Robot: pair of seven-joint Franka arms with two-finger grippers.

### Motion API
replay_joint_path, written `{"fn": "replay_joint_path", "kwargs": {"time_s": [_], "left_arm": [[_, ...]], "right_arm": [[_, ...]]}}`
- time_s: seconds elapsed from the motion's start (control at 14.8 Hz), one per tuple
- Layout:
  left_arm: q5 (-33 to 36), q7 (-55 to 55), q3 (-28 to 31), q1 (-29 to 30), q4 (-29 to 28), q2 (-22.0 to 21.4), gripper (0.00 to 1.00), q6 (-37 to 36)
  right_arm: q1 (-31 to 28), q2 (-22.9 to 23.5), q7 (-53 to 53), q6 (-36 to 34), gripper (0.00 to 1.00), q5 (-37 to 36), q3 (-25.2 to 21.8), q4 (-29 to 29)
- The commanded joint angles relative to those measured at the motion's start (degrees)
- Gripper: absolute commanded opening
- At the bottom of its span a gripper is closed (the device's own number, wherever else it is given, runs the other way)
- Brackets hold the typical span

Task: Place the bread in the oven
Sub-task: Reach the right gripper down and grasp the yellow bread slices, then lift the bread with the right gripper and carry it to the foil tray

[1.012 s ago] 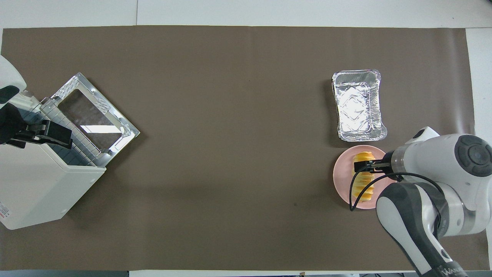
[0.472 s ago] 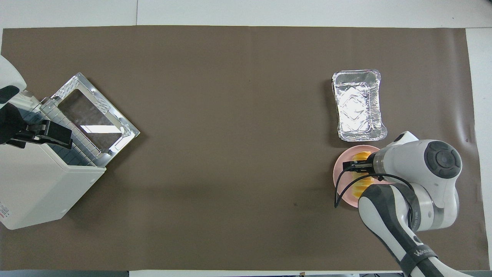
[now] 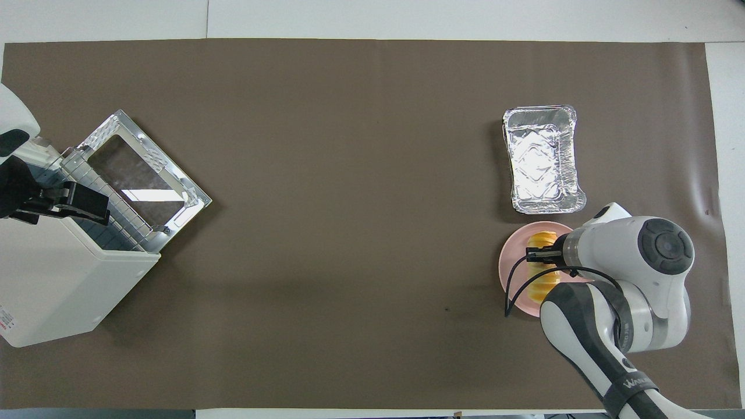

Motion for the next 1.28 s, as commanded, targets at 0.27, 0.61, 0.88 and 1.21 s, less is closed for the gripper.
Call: {"fn": "replay_joint_path", "kwargs": {"time_s": [0.27, 0.61, 0.88, 1.21], "left_arm": [[0.85, 0.24, -0.37, 0.45, -1.03, -1.25, 1.00, -0.04], [0.85, 0.24, -0.37, 0.53, -1.03, -1.25, 1.00, -0.13], [0.85, 0.24, -0.37, 0.53, -1.03, -1.25, 1.00, -0.13], [0.76, 0.24, -0.37, 0.53, -1.03, -1.25, 1.00, -0.13]], "right_arm": [[-0.93, -2.74, 0.11, -19.18, 0.11, 0.46, -0.31, 11.30], [-3.91, 3.57, -3.31, -29.93, 0.12, -0.51, -0.39, 29.23], [-4.36, 10.77, -5.68, -28.10, 0.14, -0.77, -0.39, 37.85], [-3.48, 18.51, -6.30, -18.17, 0.14, -3.23, -0.39, 43.04]]}}
